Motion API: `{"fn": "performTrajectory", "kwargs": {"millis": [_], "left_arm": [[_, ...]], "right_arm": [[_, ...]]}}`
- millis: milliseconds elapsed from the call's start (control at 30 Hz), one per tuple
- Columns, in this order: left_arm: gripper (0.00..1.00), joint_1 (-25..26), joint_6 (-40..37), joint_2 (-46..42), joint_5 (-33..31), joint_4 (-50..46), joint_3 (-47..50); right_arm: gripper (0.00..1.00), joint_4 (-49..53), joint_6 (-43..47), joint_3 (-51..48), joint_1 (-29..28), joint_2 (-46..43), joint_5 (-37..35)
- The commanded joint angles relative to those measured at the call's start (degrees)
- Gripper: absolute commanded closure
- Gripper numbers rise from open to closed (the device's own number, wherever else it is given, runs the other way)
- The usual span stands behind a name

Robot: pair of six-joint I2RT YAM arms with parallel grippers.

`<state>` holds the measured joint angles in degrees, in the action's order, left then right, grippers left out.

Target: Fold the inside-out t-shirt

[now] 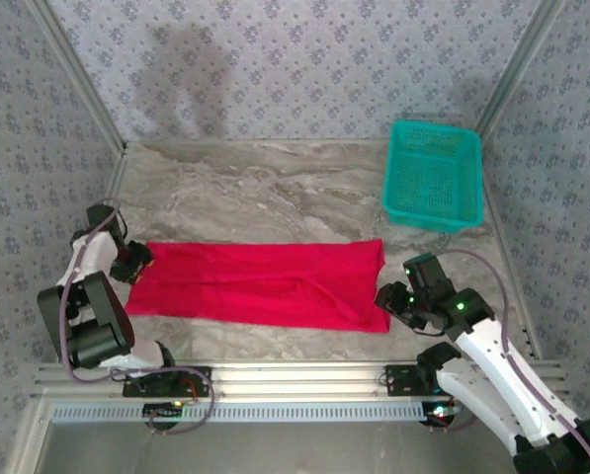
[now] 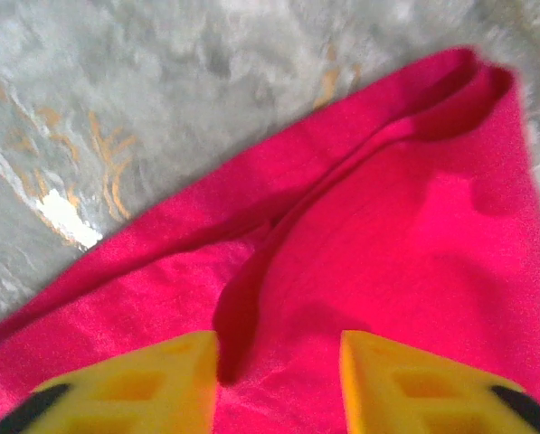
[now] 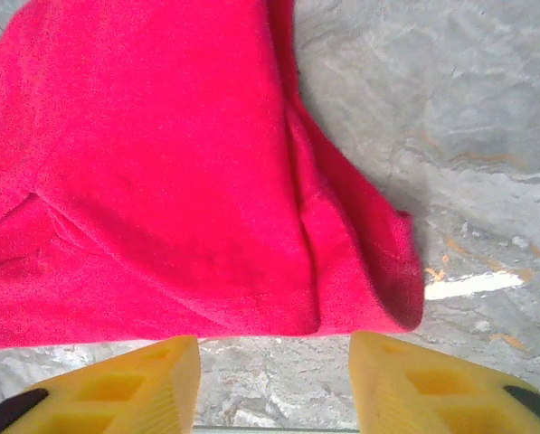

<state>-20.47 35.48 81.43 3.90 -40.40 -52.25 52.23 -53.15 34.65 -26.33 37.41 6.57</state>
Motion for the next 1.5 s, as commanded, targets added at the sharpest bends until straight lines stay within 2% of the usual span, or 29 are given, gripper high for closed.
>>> {"fn": "performTrajectory", "kwargs": {"millis": [0, 100, 200, 333, 400, 467, 667, 867, 1000, 1100, 1233, 1300, 1367, 1400, 1467], "left_arm": [[0.54, 1.86, 1.34, -6.92, -2.12, 1.05, -3.16], [0.53, 8.16, 3.26, -11.73, -3.38, 3.56, -3.43], [0.52, 15.30, 6.36, -13.10, -1.23, 8.26, -1.22], [0.51, 18.09, 10.03, -7.70, 5.37, 14.20, 2.58], [0.51, 18.00, 9.50, -4.41, 5.32, 13.84, 2.76], [0.51, 17.33, 8.80, -1.99, 5.06, 14.26, 3.13], [0.48, 11.56, 8.63, 5.15, 7.40, 18.72, 5.05], [0.48, 4.96, 9.36, 13.32, 10.78, 22.33, 5.53], [0.48, 2.89, 9.16, 14.72, 11.01, 23.23, 4.94], [0.48, 2.93, 8.31, 13.94, 10.98, 21.94, 3.78], [0.47, 4.34, 6.72, 7.40, 9.22, 19.11, 3.52], [0.46, 5.98, 5.47, 2.97, 7.04, 17.23, 3.57], [0.44, 7.70, 4.69, -1.04, 5.37, 15.43, 3.63], [0.44, 8.25, 4.68, -2.32, 5.19, 15.05, 3.80], [0.43, 8.83, 5.05, -4.01, 6.07, 14.94, 4.15]], "right_arm": [[0.49, 3.25, -2.45, 4.52, -1.45, 0.39, -9.79], [0.50, -1.64, -0.22, 7.61, -2.82, 5.92, -10.83], [0.53, -12.37, 1.10, 10.25, -5.91, 16.03, -8.37], [0.60, -19.57, 0.93, 18.07, -11.51, 33.57, -8.64], [0.66, -19.93, 0.41, 20.24, -13.06, 39.92, -10.74], [0.68, -20.30, 0.37, 20.37, -12.81, 44.07, -11.57], [0.68, -25.35, -0.40, 15.25, -7.42, 49.25, -10.37], [0.69, -24.50, 1.91, 14.73, -3.40, 55.58, -10.86], [0.71, -23.22, 3.96, 17.18, -0.60, 60.83, -11.15], [0.73, -19.38, 8.91, 23.03, 0.20, 62.68, -11.80], [0.64, -11.75, 14.16, 28.00, -2.99, 57.49, -12.09], [0.54, -10.95, 16.31, 26.69, -4.00, 53.71, -11.45], [0.38, -11.05, 16.59, 24.08, -4.18, 50.49, -10.91], [0.34, -11.27, 16.62, 22.67, -4.05, 49.57, -10.88], [0.31, -11.87, 16.66, 20.51, -3.17, 49.06, -10.62]]}}
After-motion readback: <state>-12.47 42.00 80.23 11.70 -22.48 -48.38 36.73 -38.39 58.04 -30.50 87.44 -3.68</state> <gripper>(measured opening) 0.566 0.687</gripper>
